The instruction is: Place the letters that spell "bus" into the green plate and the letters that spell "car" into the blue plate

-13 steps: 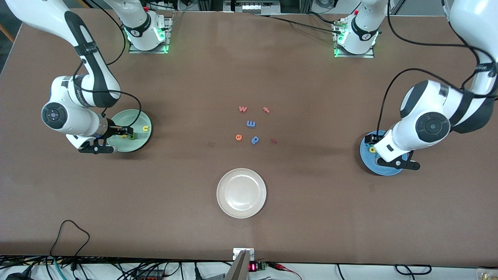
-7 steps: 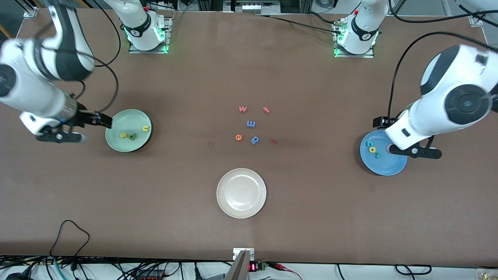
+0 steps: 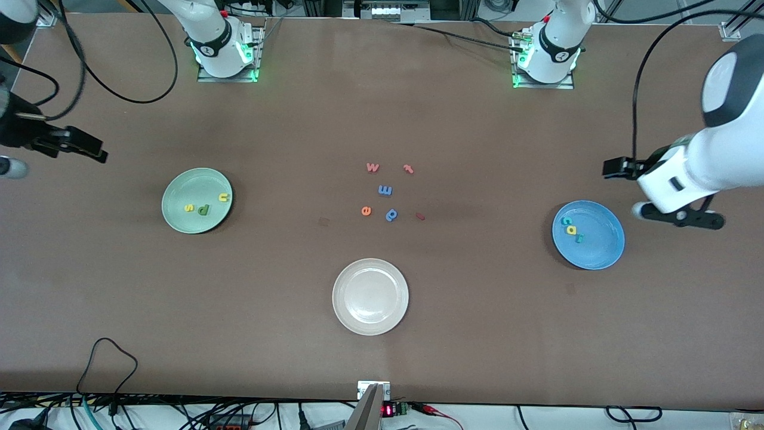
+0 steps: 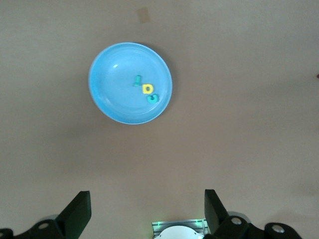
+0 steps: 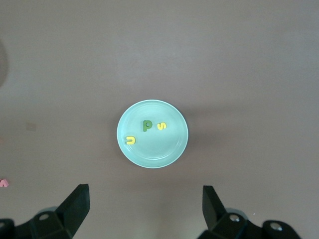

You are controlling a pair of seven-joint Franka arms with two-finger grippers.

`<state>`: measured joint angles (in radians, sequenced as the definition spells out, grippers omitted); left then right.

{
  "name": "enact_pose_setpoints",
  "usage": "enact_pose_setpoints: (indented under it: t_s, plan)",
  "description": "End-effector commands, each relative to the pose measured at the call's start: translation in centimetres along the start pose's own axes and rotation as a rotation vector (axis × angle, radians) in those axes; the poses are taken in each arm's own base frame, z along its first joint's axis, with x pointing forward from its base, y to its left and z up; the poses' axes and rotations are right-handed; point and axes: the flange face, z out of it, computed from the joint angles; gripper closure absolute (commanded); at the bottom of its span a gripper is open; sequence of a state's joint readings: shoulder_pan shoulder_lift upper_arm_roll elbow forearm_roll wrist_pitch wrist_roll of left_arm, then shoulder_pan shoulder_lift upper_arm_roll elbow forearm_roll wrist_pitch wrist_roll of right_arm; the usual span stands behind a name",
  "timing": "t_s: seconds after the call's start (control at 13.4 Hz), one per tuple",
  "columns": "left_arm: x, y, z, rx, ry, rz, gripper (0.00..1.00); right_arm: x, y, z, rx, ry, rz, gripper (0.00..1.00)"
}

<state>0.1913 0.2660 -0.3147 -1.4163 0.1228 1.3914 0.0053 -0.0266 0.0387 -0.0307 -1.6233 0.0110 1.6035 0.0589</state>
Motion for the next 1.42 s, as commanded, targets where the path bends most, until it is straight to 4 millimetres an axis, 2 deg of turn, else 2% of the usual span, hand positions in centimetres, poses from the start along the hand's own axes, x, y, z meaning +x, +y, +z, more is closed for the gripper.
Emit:
enact_pose_setpoints:
  t_s: [0.0,0.3,0.6,0.75,1.34]
  plan:
    - [-3.4,-0.7,-2.7,-0.037,0.114,-0.037,0.00,0.8,-0.6,0.1,0.009,-0.016,-0.016,0.00]
    - [-7.6,-0.3,-3.5,-0.022,0.256,-0.052,0.00,0.1,-1.2,-0.6,-0.009,-0.047,-0.027,0.00]
    - [-8.0,0.5,-4.2,-0.019,0.263,-0.023,0.00,0.1,-2.5,-0.5,-0.016,-0.048,-0.050,0.00]
    - [-7.7,0.0,-4.4,-0.029,0.255,-0.030,0.00,0.3,-2.2,-0.3,-0.011,-0.050,-0.046,0.00]
    - [-8.1,0.6,-4.6,-0.023,0.229,-0.020,0.00,0.4,-2.3,0.1,-0.015,-0.056,-0.044,0.00]
